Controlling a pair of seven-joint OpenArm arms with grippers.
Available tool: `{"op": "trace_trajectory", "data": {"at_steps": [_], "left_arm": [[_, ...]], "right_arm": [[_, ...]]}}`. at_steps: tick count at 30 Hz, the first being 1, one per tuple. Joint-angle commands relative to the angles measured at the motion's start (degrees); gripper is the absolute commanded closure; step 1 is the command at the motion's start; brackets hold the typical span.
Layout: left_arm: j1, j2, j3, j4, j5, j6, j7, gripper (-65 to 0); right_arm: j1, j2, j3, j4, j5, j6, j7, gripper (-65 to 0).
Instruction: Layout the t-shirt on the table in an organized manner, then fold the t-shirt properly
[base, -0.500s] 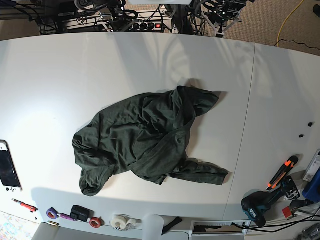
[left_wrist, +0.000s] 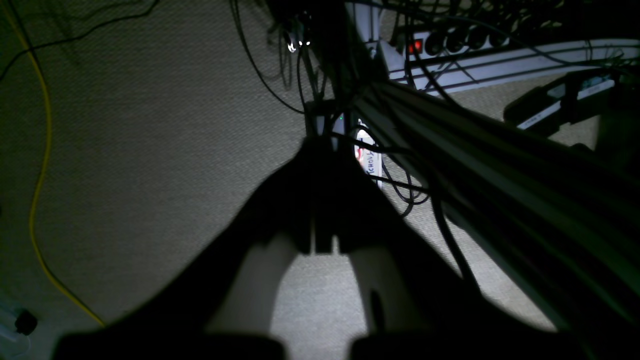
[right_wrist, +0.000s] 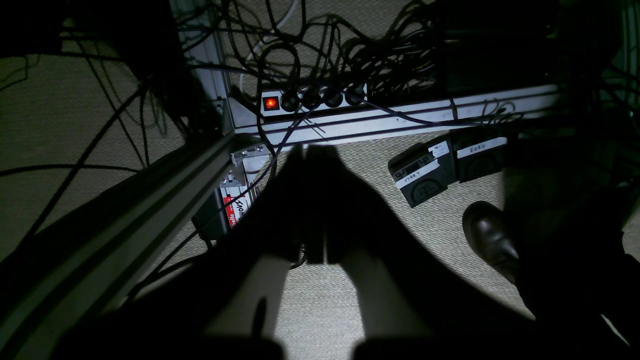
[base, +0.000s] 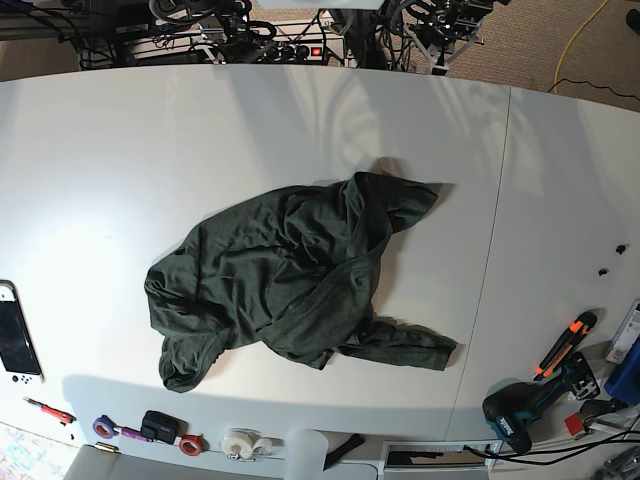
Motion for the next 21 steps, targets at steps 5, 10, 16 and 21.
{"op": "trace_trajectory", "data": {"at_steps": [5,10,16,21], "left_arm": [[0.5,-0.7,-0.1,0.3,-0.1,-0.1,-0.4,0.0],[3.9,-3.1,-0.1,4.1,-0.1,-0.1,-0.6,0.0],[11.3,-7.6,-0.1,14.0,-0.1,0.0,-0.6,0.0],[18.6,-11.5,-2.9,23.2,-0.1,0.0,-0.5,0.0]], "right_arm": [[-0.3,1.0,0.1,0.6,-0.1,-0.2,1.4,0.0],[-4.6,2.9,0.1,5.4,-0.1,-0.7,2.5,0.0],[-13.2,7.0,0.1,15.3,-0.1,-0.7,2.7,0.0],[-21.9,11.2,0.2,25.2,-0.1,-1.5,2.7,0.0]]}}
